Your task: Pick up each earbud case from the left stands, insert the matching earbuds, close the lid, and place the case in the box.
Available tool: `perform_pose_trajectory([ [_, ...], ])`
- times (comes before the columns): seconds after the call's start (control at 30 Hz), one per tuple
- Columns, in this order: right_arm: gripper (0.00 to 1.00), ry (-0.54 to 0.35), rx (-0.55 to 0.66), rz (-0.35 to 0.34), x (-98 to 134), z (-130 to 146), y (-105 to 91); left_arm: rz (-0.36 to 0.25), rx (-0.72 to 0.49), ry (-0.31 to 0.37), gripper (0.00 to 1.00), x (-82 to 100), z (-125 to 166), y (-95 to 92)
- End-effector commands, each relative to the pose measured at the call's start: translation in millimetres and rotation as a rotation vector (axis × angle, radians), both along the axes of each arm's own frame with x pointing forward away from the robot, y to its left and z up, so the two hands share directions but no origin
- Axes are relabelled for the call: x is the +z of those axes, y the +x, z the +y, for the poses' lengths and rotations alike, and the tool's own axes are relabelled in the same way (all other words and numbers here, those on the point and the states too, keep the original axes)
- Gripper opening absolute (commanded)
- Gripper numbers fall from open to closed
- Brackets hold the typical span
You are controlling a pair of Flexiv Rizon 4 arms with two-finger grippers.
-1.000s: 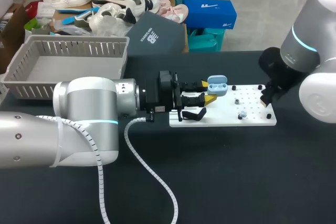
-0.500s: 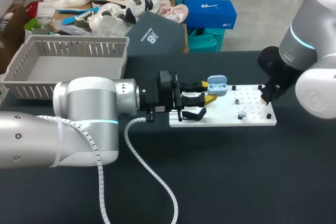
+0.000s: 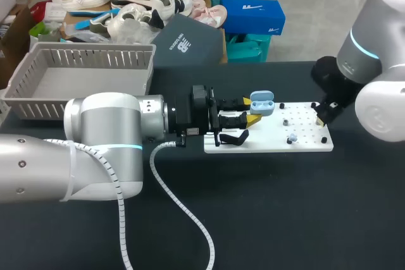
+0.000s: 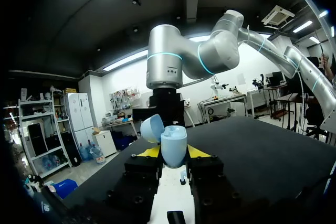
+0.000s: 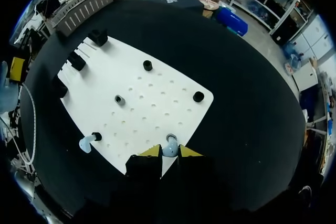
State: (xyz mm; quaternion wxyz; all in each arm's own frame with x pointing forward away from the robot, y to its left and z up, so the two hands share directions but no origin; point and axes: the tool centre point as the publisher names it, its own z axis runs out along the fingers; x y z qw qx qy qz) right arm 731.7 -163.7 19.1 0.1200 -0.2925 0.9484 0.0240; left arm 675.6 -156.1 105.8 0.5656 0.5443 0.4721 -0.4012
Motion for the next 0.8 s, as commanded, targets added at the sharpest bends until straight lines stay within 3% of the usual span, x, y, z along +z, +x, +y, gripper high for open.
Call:
perform_pose_trajectory([
  [0.03,0.00,0.001,0.000,0.006,-1,1,1.8,-0.002,0.002,-0.004,0.00,-1.1,0,0.1],
  [0.23,0.00,-0.003,-0.004,0.001,4,2,-1.5,-0.002,0.002,-0.004,0.00,-1.1,0,0.1],
  [0.5,0.00,-0.025,-0.037,-0.045,29,2,-21.9,-0.002,0.002,-0.004,0.00,-1.1,0,0.1],
  [0.6,0.00,0.010,-0.042,-0.039,36,4,-29.9,-0.002,0.002,-0.004,0.00,-1.1,0,0.1],
  [0.8,0.00,0.010,-0.042,-0.039,36,4,-29.9,-0.002,0.002,-0.004,0.00,-1.1,0,0.1],
])
